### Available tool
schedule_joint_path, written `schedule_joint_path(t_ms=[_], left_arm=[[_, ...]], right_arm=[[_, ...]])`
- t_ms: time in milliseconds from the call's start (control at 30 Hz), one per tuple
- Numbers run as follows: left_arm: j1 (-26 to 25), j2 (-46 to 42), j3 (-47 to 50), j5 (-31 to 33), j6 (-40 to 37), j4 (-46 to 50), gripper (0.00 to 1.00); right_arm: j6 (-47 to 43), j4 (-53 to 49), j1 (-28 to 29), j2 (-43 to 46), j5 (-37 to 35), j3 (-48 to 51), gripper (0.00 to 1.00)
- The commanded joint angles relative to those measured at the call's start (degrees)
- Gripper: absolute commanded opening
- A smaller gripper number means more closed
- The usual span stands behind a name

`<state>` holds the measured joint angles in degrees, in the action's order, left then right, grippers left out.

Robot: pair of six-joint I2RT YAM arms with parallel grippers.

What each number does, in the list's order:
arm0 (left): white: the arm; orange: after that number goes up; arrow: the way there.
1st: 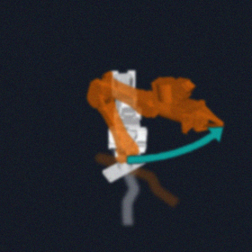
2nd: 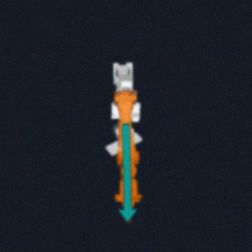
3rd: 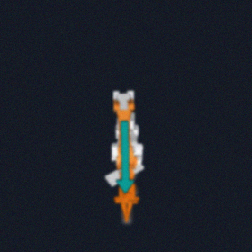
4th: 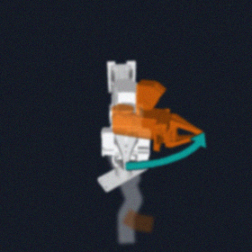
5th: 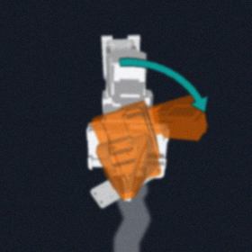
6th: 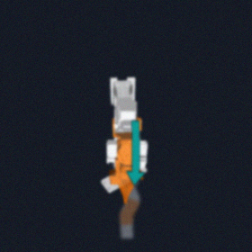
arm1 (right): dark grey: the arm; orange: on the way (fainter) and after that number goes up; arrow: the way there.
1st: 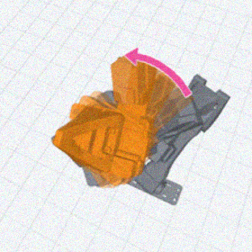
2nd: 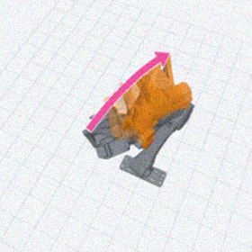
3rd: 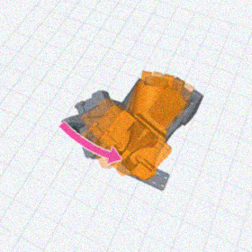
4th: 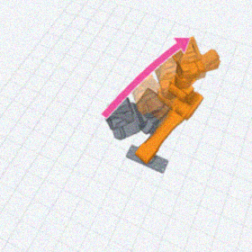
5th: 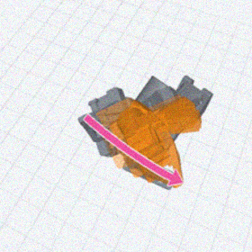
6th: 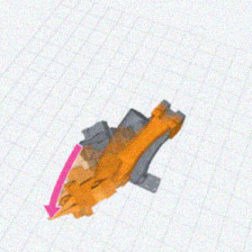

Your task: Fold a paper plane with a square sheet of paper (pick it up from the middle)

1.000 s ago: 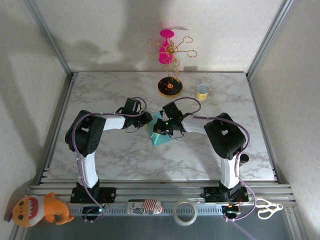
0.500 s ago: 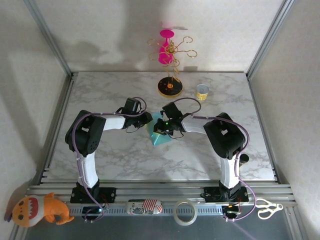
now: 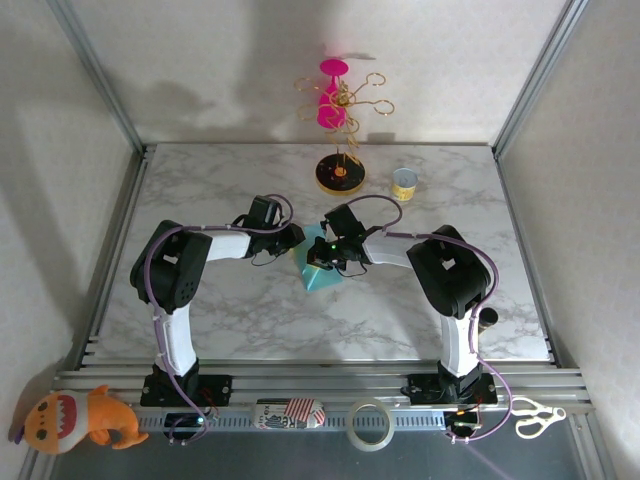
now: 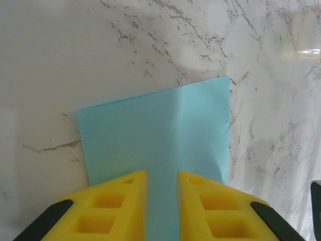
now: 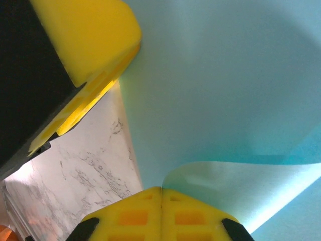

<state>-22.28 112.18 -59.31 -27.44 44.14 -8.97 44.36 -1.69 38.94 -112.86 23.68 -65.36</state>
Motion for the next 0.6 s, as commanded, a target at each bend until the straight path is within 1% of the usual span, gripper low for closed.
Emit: schedule_joint_path(t_ms=[0,567], left_arm=[[0.0,2.6,1.6,0.2,0.2,1.6,0.22],[0.0,2.5,1.7,0.3,0.1,1.8,0.23]], right_arm=[[0.6,1.0,0.6,-1.2,0.1,-0.5,0.00],[0.8,0.2,0.6,-2.1,0.6,-0.9,0.00]])
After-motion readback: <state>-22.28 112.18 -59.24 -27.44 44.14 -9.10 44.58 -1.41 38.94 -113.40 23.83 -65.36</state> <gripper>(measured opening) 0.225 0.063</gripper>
